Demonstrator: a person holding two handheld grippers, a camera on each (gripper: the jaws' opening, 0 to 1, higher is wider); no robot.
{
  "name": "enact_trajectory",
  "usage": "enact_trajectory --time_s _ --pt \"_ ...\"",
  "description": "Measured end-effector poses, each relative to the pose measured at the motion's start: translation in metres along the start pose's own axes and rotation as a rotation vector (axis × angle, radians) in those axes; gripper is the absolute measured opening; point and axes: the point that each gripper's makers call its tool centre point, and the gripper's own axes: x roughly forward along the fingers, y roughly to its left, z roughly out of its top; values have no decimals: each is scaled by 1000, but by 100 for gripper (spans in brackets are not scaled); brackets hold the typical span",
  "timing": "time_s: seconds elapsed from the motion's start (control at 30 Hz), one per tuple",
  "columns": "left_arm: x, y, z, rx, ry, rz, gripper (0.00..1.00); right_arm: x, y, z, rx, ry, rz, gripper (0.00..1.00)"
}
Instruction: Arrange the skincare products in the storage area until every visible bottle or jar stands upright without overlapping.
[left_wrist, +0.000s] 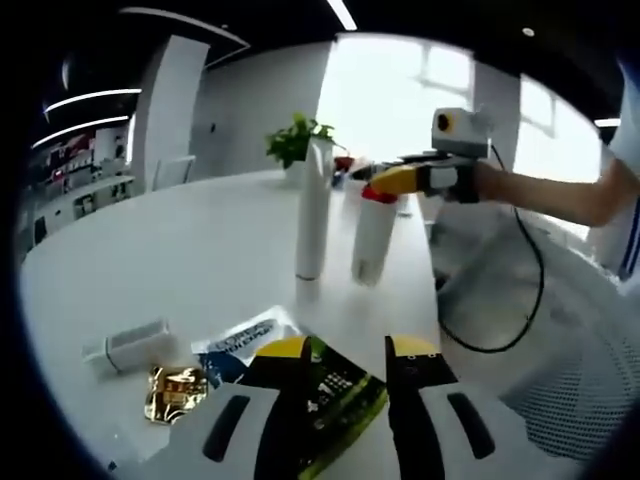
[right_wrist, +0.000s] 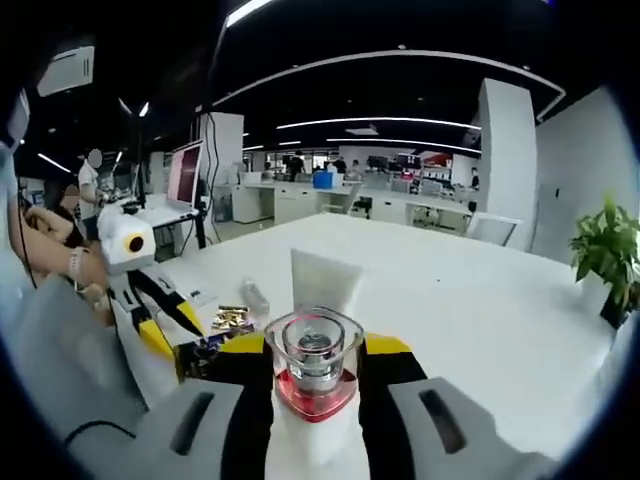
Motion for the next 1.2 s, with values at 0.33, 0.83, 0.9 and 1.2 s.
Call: enact_trajectory --time_s 0.33,0.83,0.9,1.2 --pt "0 0 3 -17 -15 -4 24 14 -15 2 12 -65 85 32" --pt "-1 3 12 -13 -41 8 21 28 -7 -2 -16 -97 215 32" --pt "-2 4 11 -11 -43 10 20 29 -13 1 -22 -121 199 32" --pt "0 5 10 -15 -37 10 19 30 -27 -2 14 -143 229 33"
